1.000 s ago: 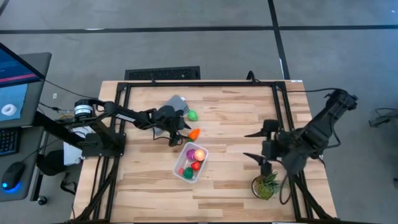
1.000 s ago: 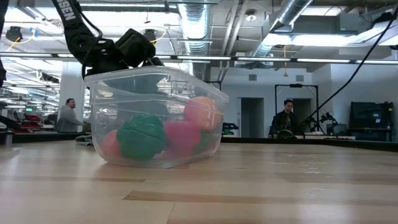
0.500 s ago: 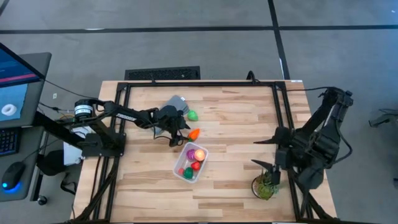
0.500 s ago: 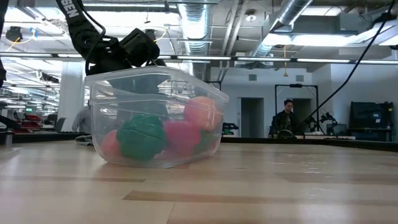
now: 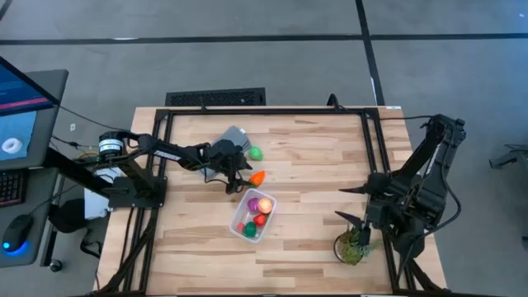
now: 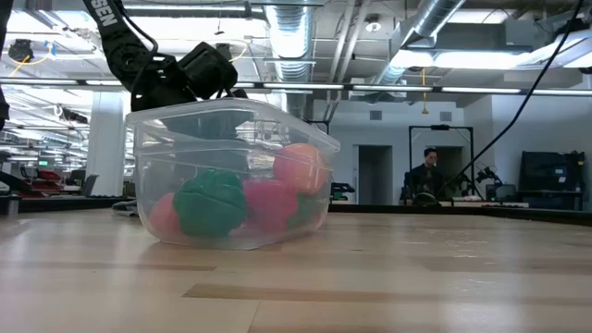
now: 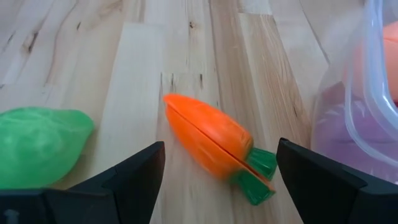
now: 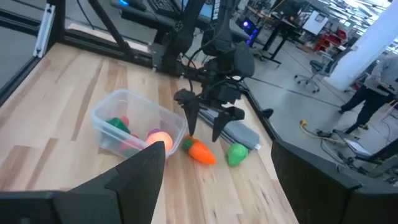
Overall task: Pick and placing Produce into tupperware
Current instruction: Put the orange carrot into the transparent bin
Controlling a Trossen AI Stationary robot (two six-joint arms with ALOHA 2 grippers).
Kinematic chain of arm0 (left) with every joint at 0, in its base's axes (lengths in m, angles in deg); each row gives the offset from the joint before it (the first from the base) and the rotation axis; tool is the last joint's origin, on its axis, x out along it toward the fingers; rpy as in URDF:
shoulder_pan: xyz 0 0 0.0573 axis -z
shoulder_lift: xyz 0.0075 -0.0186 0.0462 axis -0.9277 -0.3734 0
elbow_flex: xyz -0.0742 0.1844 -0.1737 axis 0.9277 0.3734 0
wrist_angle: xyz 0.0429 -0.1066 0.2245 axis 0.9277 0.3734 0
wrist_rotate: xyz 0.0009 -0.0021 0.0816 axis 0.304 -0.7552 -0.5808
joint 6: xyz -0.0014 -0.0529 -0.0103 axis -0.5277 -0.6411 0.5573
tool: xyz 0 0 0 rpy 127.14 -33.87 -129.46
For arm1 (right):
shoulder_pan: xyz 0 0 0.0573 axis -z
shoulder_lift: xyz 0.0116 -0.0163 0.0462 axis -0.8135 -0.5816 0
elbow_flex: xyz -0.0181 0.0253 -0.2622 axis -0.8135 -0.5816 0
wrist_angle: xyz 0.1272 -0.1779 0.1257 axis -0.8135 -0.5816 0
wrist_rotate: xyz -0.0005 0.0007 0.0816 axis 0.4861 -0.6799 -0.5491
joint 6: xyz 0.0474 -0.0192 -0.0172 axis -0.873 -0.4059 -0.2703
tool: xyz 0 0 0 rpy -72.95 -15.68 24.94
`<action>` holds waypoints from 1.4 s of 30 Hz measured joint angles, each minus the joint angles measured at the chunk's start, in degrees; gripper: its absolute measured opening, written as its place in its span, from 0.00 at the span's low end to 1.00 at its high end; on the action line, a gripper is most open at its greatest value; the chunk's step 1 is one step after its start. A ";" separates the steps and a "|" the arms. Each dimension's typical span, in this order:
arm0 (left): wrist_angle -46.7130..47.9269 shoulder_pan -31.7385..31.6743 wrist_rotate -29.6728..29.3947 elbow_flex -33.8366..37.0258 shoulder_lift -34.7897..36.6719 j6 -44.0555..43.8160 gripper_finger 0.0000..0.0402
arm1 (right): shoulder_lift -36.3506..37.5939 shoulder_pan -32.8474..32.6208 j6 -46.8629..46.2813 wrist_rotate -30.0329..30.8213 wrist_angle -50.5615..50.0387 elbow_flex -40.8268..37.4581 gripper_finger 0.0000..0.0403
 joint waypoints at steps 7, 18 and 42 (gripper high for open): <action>-1.05 0.00 0.02 -0.27 0.00 0.00 0.74 | 0.01 0.00 -0.02 0.02 0.23 -0.15 0.79; 3.21 -0.02 2.55 -7.14 -8.66 1.78 0.74 | 0.01 0.00 -0.16 -0.12 1.03 -0.15 0.79; 10.17 -0.02 0.11 -9.92 -10.12 3.98 0.66 | 0.01 0.00 -1.07 -0.42 0.81 -0.15 0.79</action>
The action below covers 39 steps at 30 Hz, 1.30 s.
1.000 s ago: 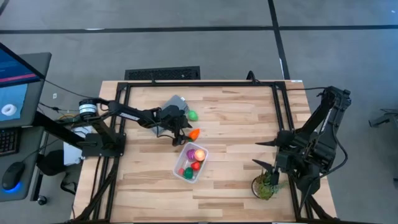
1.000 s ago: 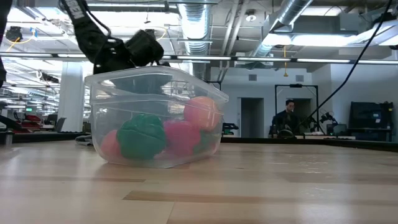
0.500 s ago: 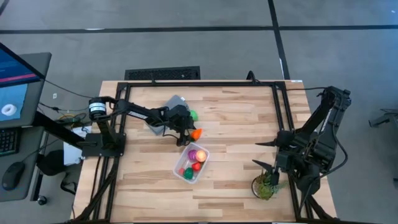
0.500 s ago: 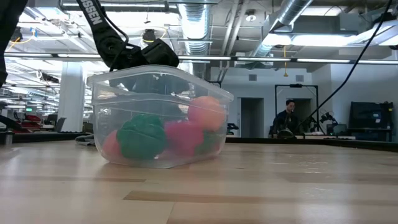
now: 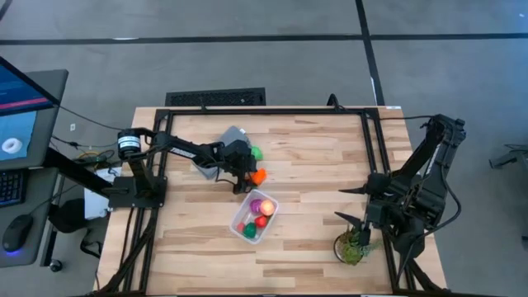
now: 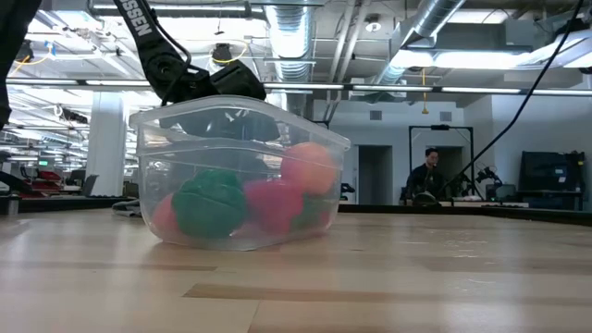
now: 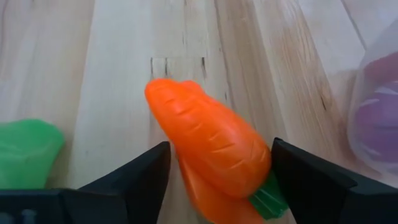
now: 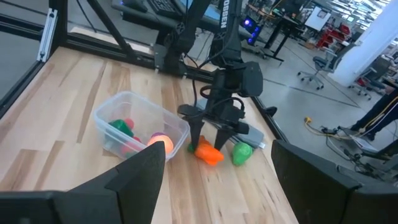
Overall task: Pick and placing Produce into tupperware
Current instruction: Put the orange carrot into the transparent bin
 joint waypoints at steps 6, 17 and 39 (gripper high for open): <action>0.03 -0.02 0.00 0.04 -0.02 0.11 0.55 | 0.00 0.00 0.00 -0.02 0.10 0.00 0.79; -1.45 -0.05 0.25 0.11 -0.04 0.22 0.46 | 0.00 0.00 -0.65 -0.04 0.07 0.00 0.79; 4.19 -0.59 -1.49 0.26 7.91 1.40 0.44 | 0.00 0.01 -1.70 -0.17 -0.22 0.02 0.79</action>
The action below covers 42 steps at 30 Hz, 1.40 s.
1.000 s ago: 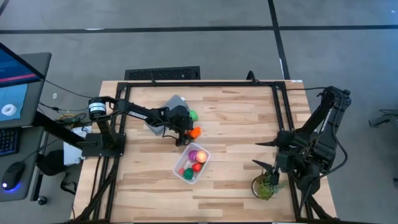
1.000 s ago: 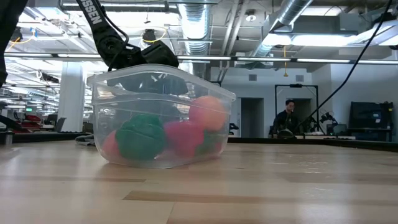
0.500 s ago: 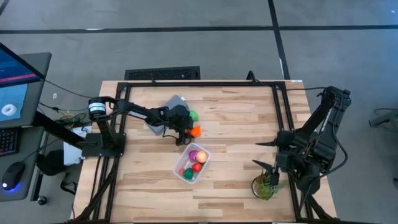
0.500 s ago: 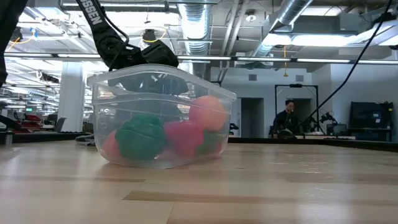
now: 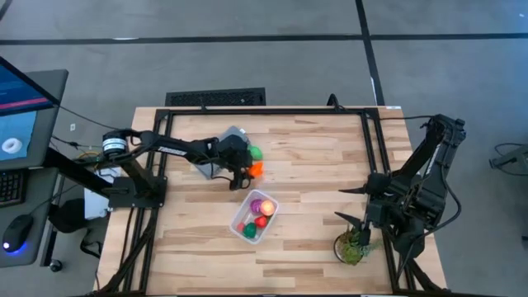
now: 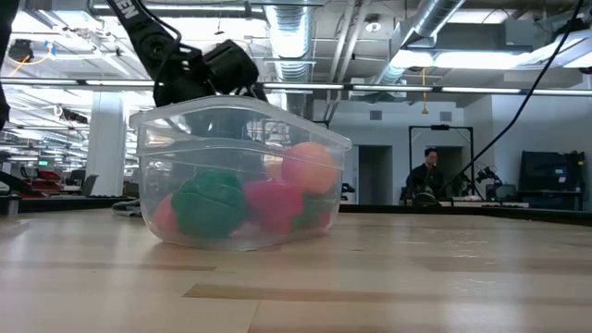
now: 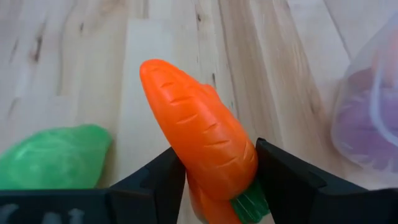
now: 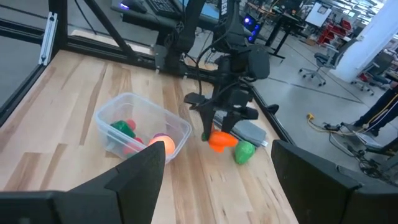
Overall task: Pick and placing Produce into tupperware
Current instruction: Put the orange carrot into the transparent bin
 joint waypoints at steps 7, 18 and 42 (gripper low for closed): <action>3.81 0.00 -1.84 -0.02 5.51 0.33 0.44 | 0.00 -0.01 -0.20 -0.04 -0.05 0.00 0.79; 10.18 2.63 -1.81 -0.11 15.59 -0.59 0.44 | 0.00 -0.01 -0.22 -0.05 -0.27 0.00 0.79; 2.75 20.74 -1.85 -0.11 17.49 -8.62 0.44 | 0.00 0.01 -0.22 -0.07 -0.27 0.00 0.79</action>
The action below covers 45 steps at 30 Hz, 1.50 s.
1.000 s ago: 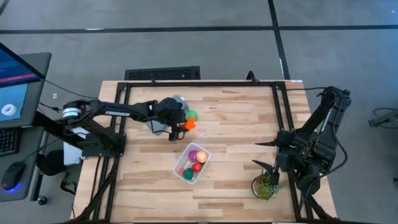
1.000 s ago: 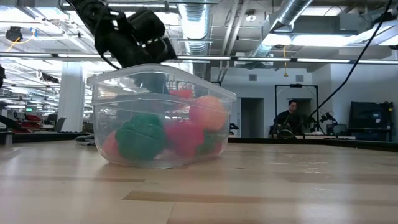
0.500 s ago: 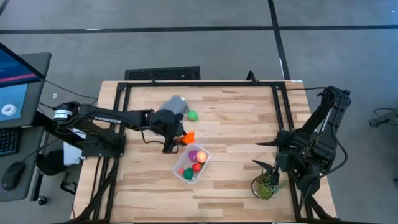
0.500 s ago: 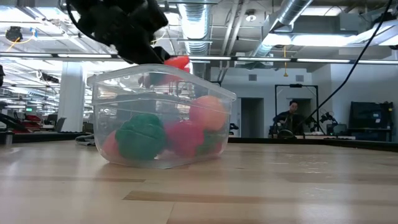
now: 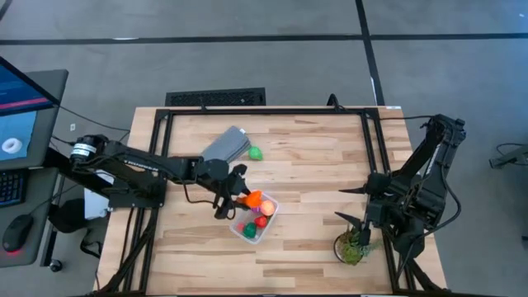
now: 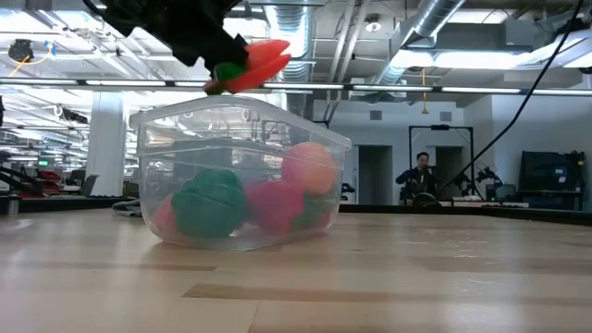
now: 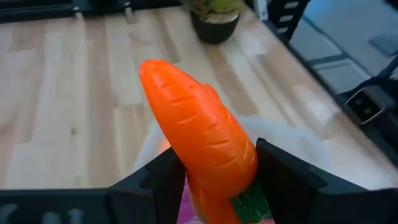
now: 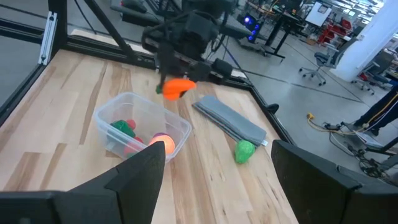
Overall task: Pick and placing Produce into tupperware
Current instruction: Put the orange carrot into the transparent bin, then put the green pear into the transparent bin
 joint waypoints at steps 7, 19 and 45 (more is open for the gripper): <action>-3.26 4.82 -1.94 -0.06 -1.38 -4.79 0.44 | 0.00 0.01 0.00 0.00 0.02 0.00 0.79; -7.24 7.39 -2.83 0.02 -9.70 -7.21 0.44 | 0.00 0.09 -0.11 0.00 1.07 -0.02 0.79; -9.66 6.77 -2.85 -0.02 -10.54 -3.00 0.74 | 0.00 0.07 -0.66 -1.05 0.94 -0.04 0.79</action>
